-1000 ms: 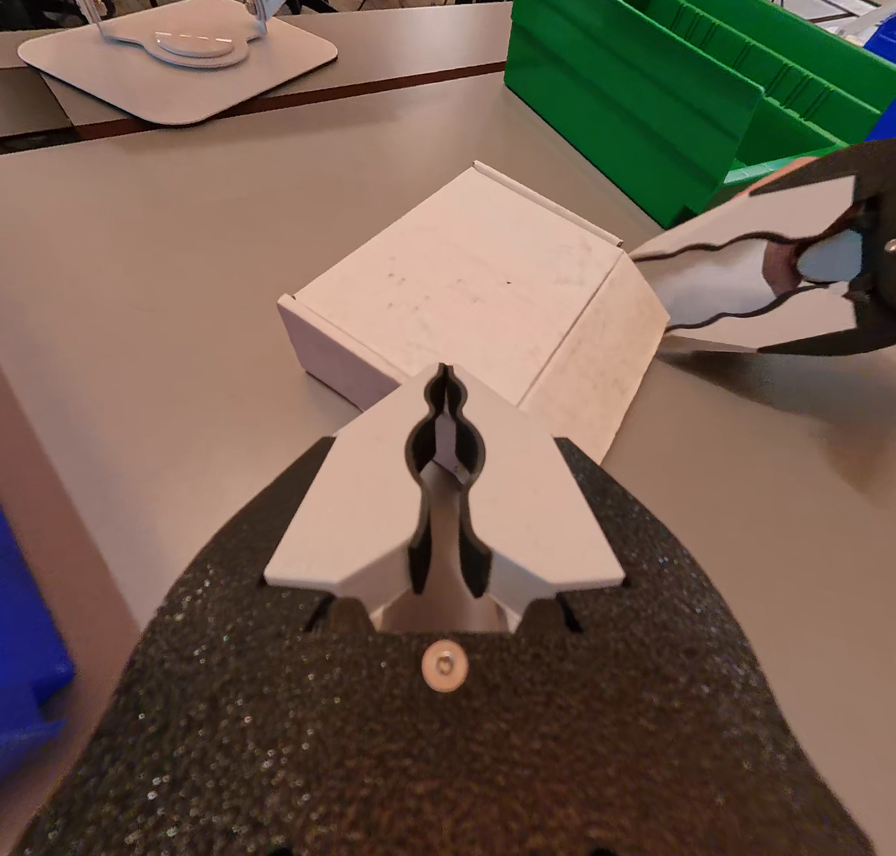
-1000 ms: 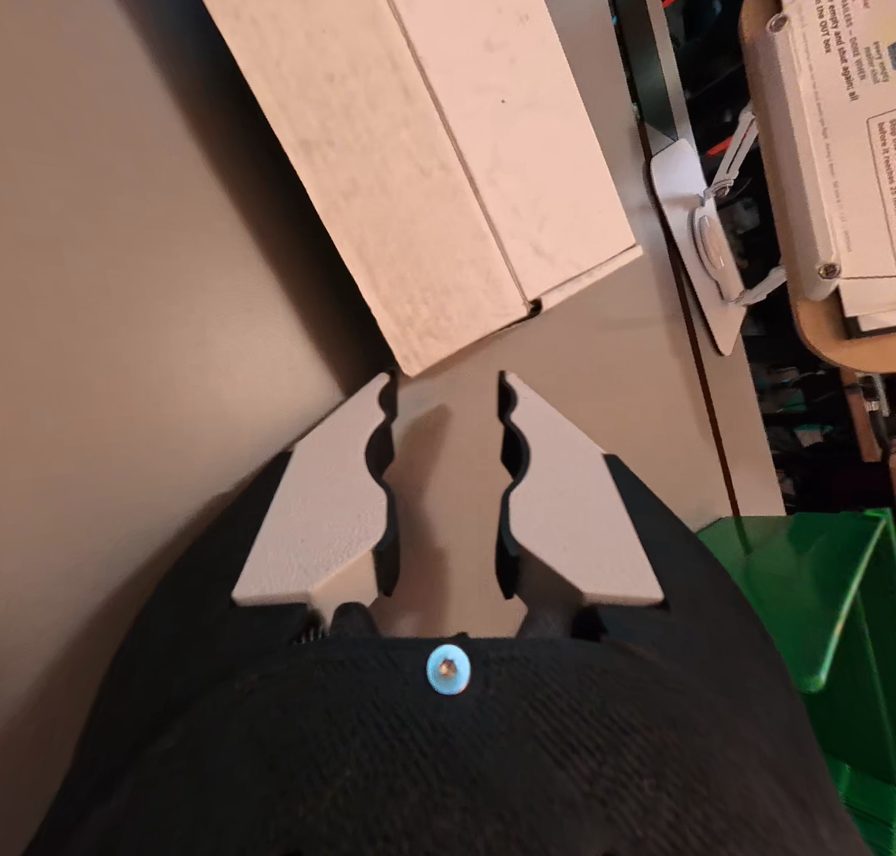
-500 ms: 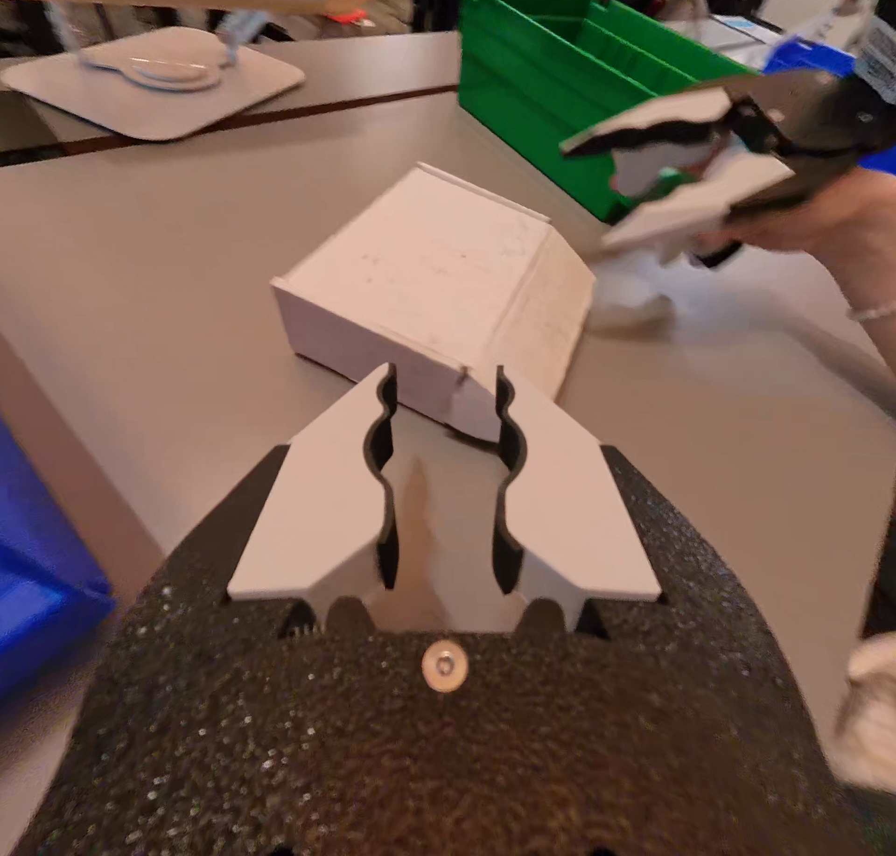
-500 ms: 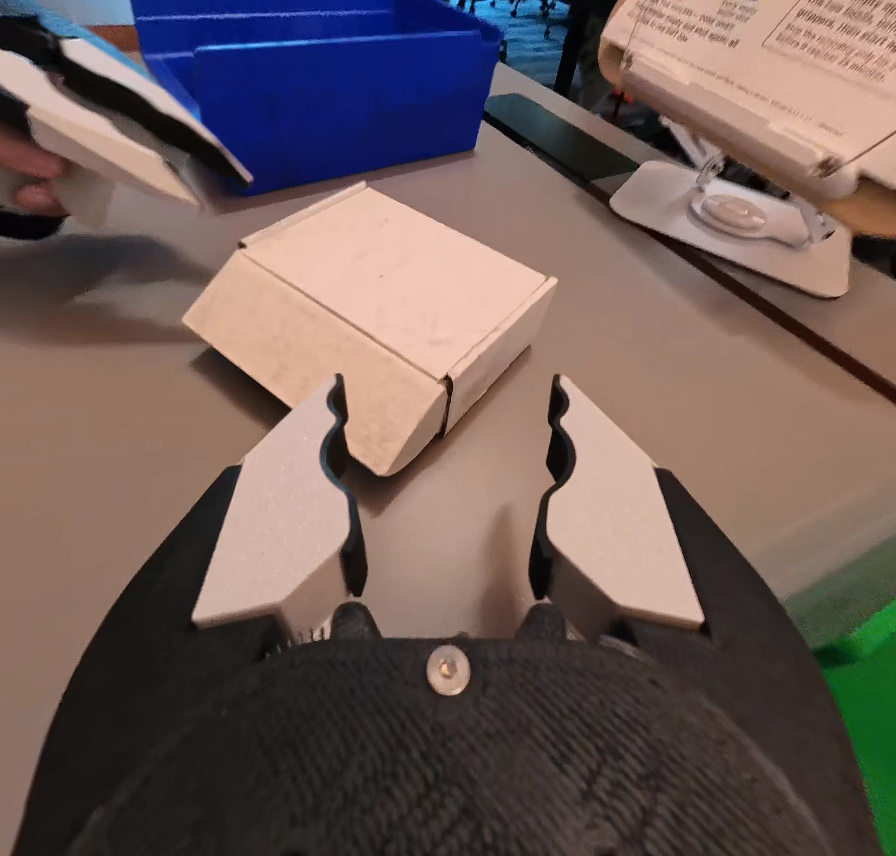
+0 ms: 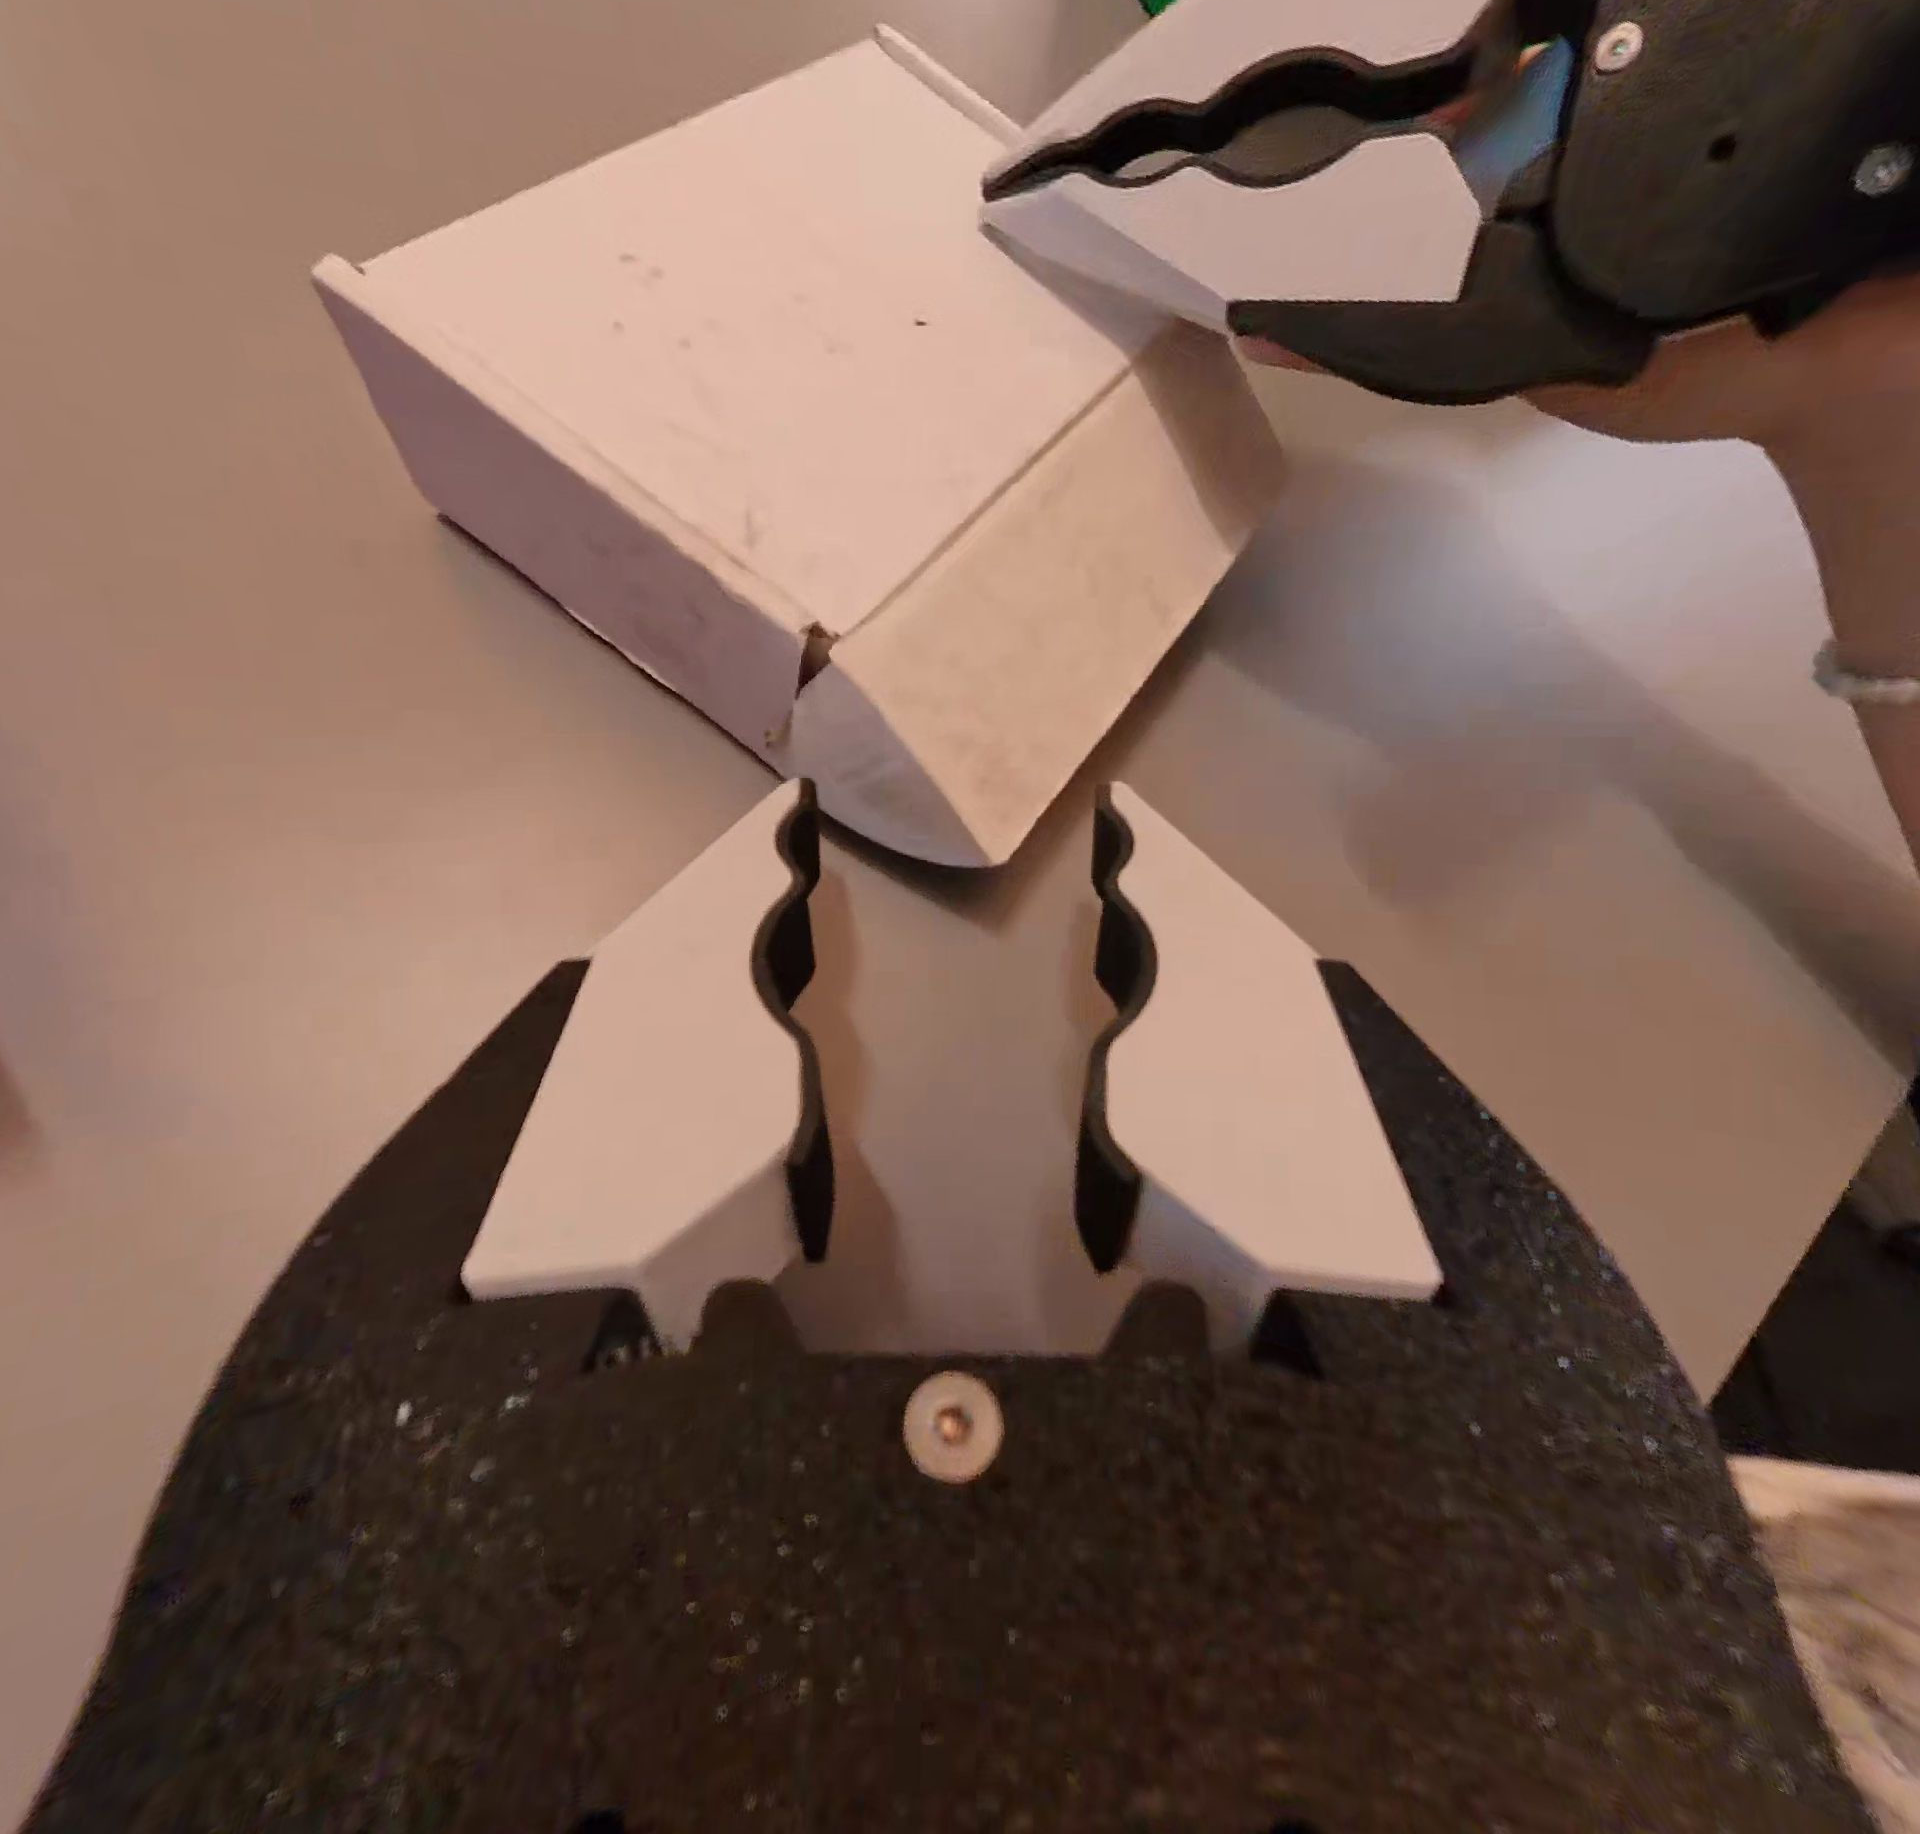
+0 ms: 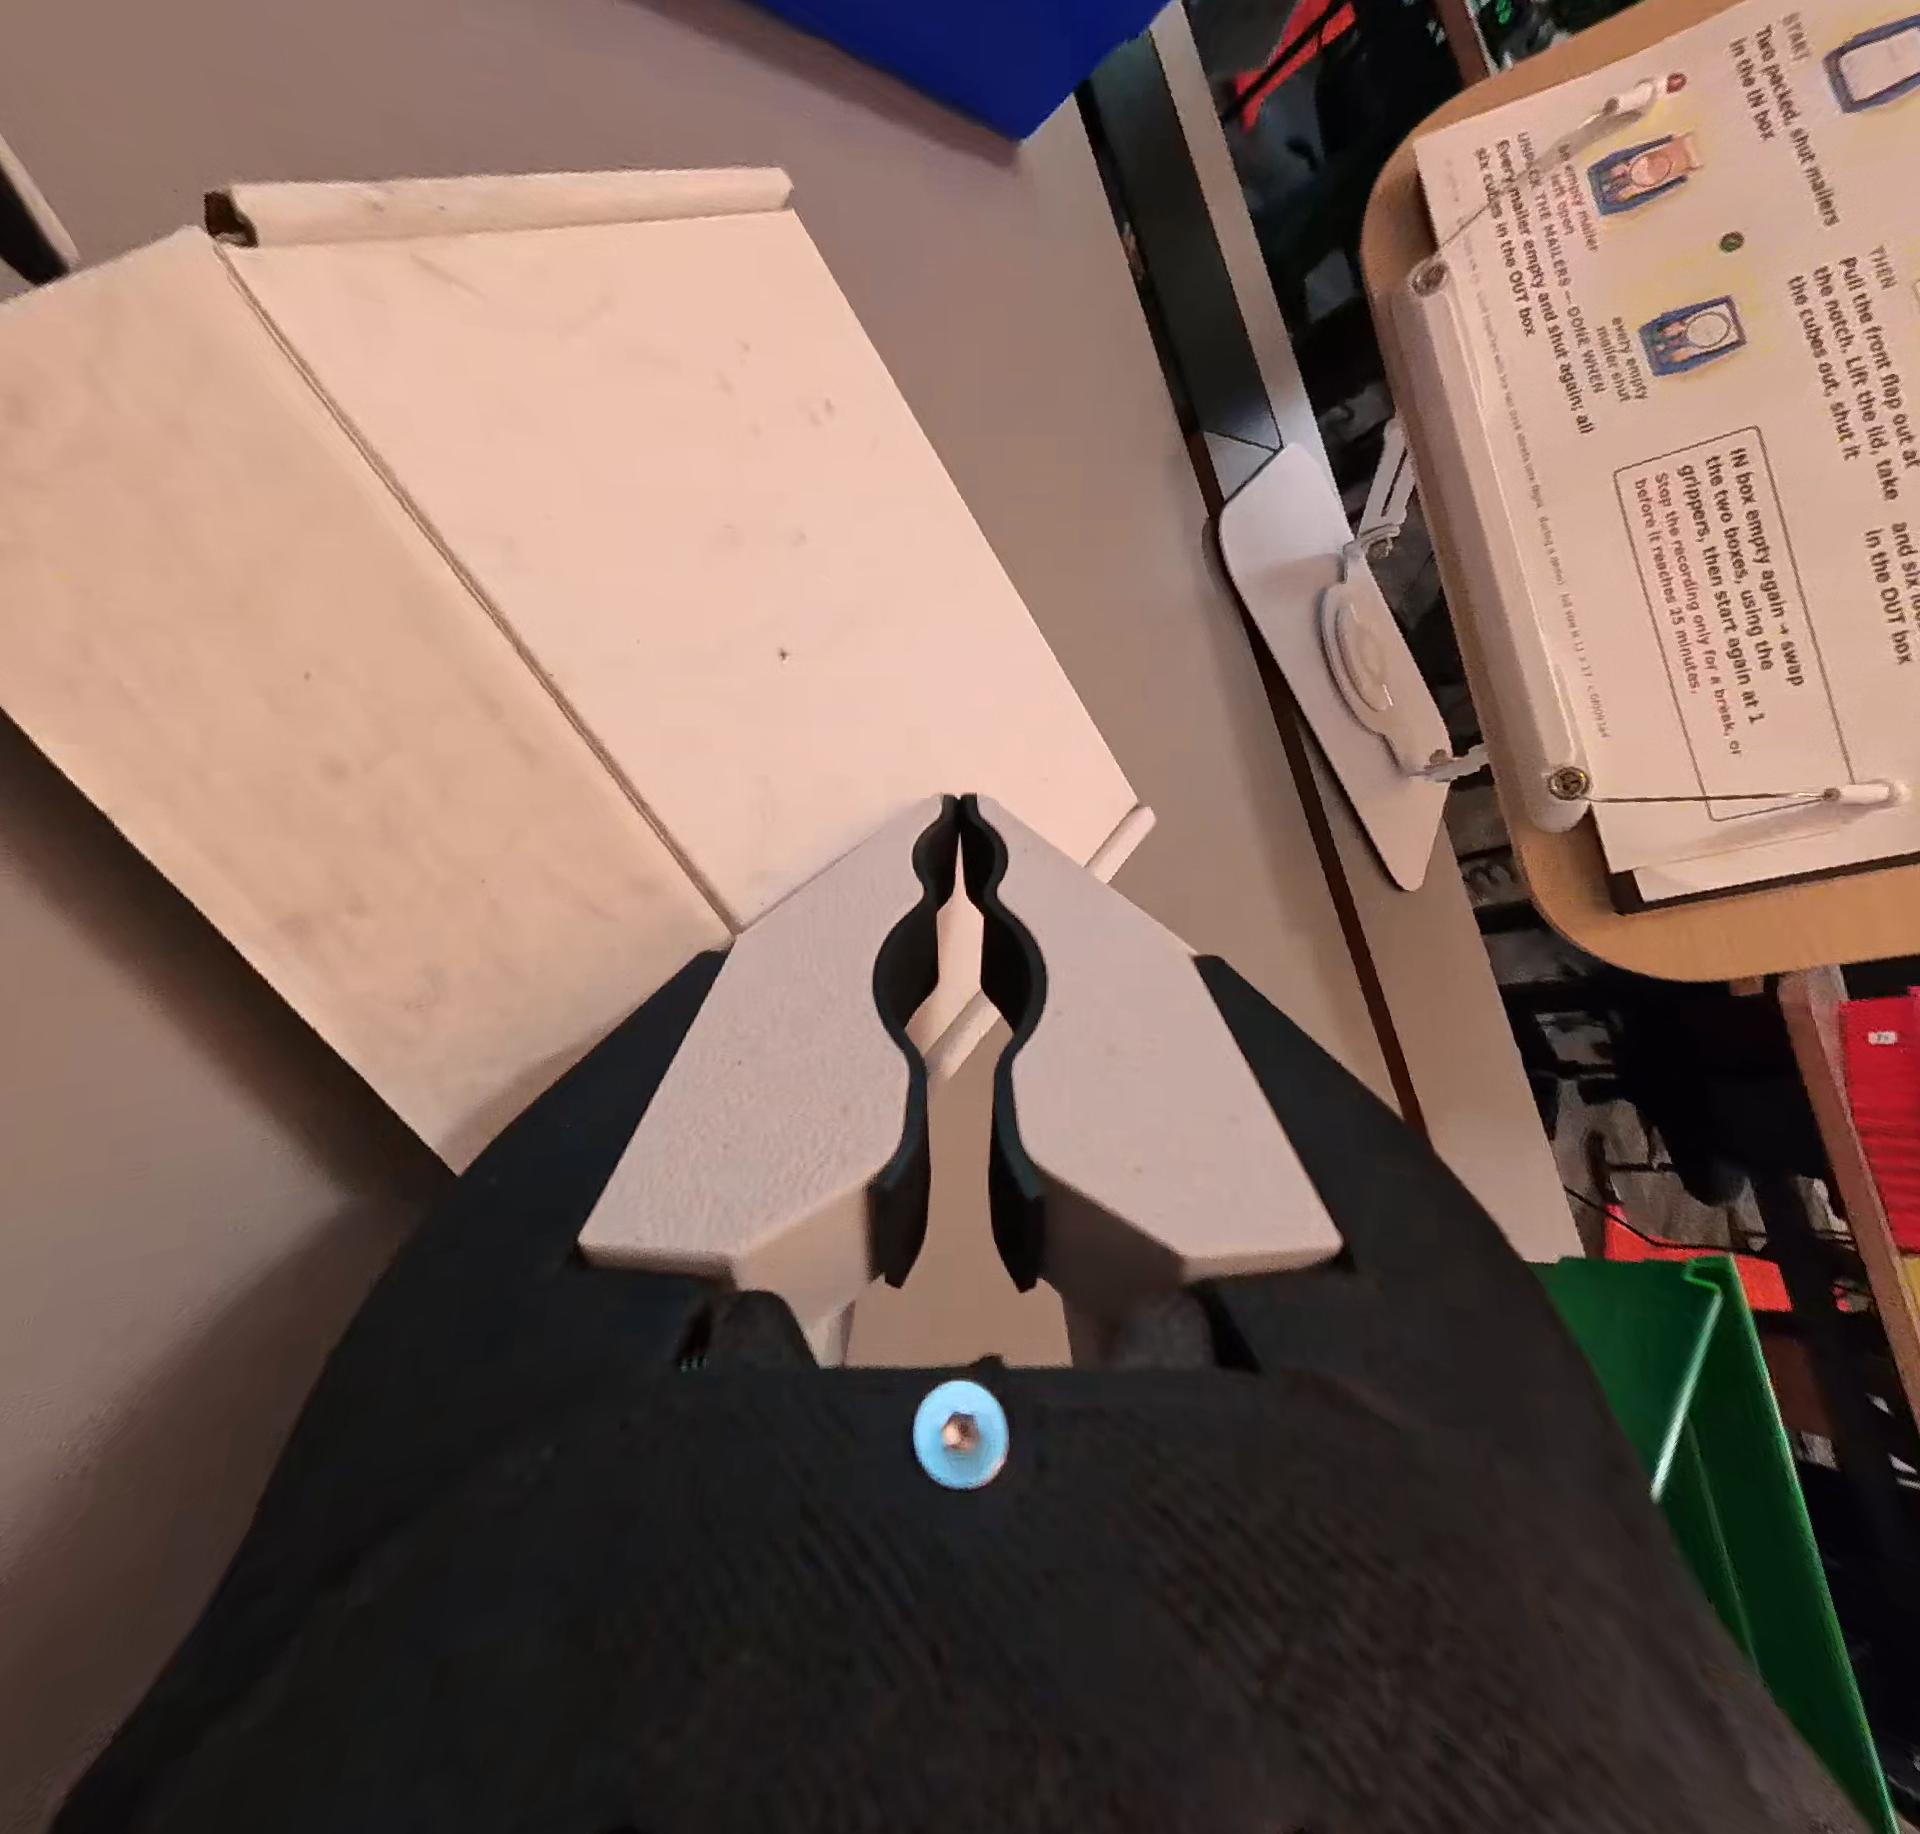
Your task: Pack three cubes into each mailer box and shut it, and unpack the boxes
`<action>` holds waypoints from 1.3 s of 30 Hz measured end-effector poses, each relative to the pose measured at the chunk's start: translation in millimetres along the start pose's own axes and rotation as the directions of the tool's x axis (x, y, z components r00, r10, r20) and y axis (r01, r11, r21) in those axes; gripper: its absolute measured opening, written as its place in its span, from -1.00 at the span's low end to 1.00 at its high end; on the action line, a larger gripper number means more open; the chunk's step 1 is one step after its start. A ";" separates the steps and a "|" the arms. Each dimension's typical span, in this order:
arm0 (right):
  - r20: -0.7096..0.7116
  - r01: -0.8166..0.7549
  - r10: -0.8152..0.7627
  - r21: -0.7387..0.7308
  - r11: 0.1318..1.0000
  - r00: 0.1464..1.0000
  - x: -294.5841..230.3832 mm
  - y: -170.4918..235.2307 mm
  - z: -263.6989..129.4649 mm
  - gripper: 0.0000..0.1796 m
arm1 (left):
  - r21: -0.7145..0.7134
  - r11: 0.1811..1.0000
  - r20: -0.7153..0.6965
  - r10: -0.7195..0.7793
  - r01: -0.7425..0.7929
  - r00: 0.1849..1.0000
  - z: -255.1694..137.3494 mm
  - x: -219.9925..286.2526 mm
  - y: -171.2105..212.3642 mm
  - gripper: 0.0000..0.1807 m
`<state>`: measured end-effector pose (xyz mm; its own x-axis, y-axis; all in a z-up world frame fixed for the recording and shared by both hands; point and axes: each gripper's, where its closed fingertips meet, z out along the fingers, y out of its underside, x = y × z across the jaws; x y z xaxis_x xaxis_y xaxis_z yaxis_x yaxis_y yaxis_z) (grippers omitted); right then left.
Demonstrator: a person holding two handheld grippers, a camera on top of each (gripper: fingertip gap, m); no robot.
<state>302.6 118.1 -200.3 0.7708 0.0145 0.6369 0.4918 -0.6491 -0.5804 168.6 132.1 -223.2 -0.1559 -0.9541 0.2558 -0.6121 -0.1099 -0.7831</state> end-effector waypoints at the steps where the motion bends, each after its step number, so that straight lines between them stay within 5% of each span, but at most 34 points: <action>1: -0.004 -0.002 0.002 -0.006 1.000 1.000 -0.1 0.1 0.0 -1.00 | 0.001 1.000 0.011 -0.002 0.002 1.000 1.6 -0.1 -0.4 -0.44; 13: -0.047 -0.025 0.023 -0.050 0.998 0.999 -1.6 -0.3 1.0 -1.00 | -0.075 0.996 -0.003 0.040 -0.040 0.999 9.4 9.4 9.8 -0.46; 18: -0.031 -0.037 0.035 -0.045 0.998 0.999 -1.7 -0.4 0.8 -1.00 | -0.066 0.971 0.043 0.233 -0.230 0.971 3.4 5.7 19.3 -0.40; 24: -0.024 -0.039 0.038 -0.046 0.998 0.999 -1.8 -0.4 0.9 -1.00 | -0.130 0.882 0.267 0.471 -0.453 0.841 6.8 -7.8 24.1 -0.59; 27: -0.028 -0.042 0.041 -0.043 0.998 0.999 -1.8 -0.4 0.7 -1.00 | -0.172 0.810 0.408 0.577 -0.561 0.708 6.8 -16.4 14.8 -0.66; 34: -0.030 -0.046 0.045 -0.042 0.998 0.999 -1.7 -0.3 0.6 -1.00 | -0.335 0.588 0.482 0.778 -0.736 0.403 9.0 -12.4 16.1 -0.86; 39: -0.033 -0.049 0.048 -0.042 0.998 0.998 -1.6 -0.2 0.5 -1.00 | -0.313 0.622 0.497 0.752 -0.718 0.434 9.9 -13.6 13.6 -0.86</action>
<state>301.5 118.6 -201.4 0.7793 -0.0419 0.6252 0.4362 -0.6801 -0.5893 170.1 140.8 -243.0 -0.1428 -0.6353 -0.7589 -0.5116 0.7038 -0.4929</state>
